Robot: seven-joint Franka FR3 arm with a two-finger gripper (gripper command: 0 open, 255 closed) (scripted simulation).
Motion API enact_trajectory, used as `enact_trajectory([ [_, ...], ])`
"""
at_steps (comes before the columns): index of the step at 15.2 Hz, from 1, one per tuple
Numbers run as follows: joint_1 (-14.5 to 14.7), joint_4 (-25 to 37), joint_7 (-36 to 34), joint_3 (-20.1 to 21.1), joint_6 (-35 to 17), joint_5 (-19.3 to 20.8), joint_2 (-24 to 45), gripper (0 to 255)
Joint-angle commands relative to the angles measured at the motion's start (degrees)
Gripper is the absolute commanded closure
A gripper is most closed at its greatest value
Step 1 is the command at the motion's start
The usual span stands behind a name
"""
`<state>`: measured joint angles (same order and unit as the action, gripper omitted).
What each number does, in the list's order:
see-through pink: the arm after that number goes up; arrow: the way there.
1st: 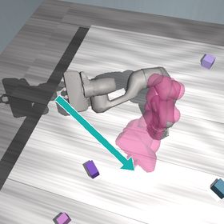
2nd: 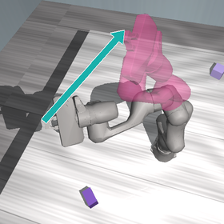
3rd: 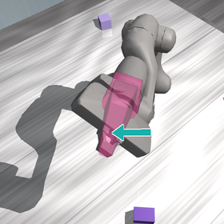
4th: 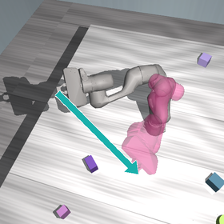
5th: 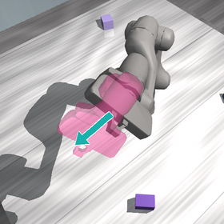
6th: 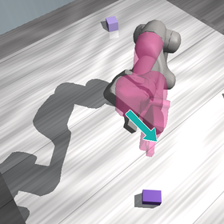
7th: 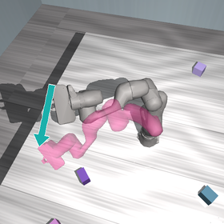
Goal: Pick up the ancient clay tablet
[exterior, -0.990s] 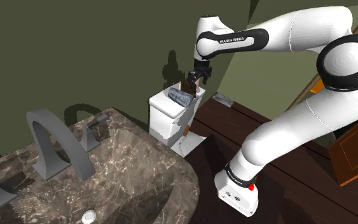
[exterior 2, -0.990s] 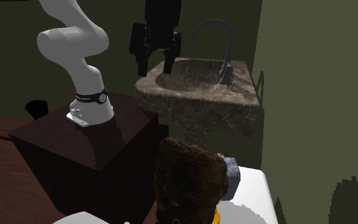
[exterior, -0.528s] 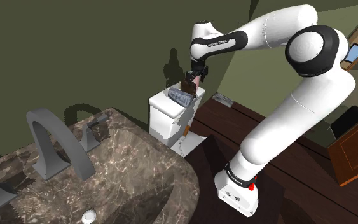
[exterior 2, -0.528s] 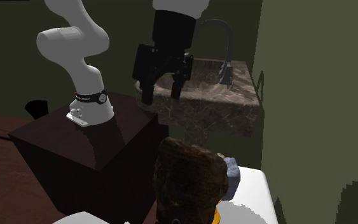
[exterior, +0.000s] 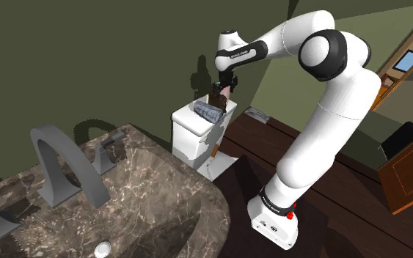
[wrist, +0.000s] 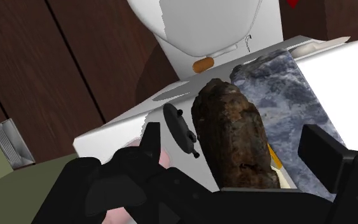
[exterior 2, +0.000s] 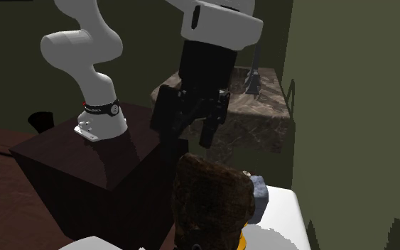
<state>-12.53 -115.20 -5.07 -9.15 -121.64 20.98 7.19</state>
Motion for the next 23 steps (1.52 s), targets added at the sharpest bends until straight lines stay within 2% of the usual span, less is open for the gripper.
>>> enact_trajectory([
  [1, -0.1, -0.3, -0.5, -0.1, -1.4, 0.3, 1.0, 0],
  [7, -0.2, -1.8, -1.5, -0.2, -4.4, 0.7, 2.7, 0],
  [8, -0.2, -1.6, -1.5, -0.2, -4.3, 0.7, 2.8, 255],
  [17, -0.2, -1.8, -1.5, -0.2, -4.4, 0.7, 2.7, 255],
  [23, 0.0, 0.2, -0.1, -0.1, -0.4, 0.1, 0.5, 255],
])
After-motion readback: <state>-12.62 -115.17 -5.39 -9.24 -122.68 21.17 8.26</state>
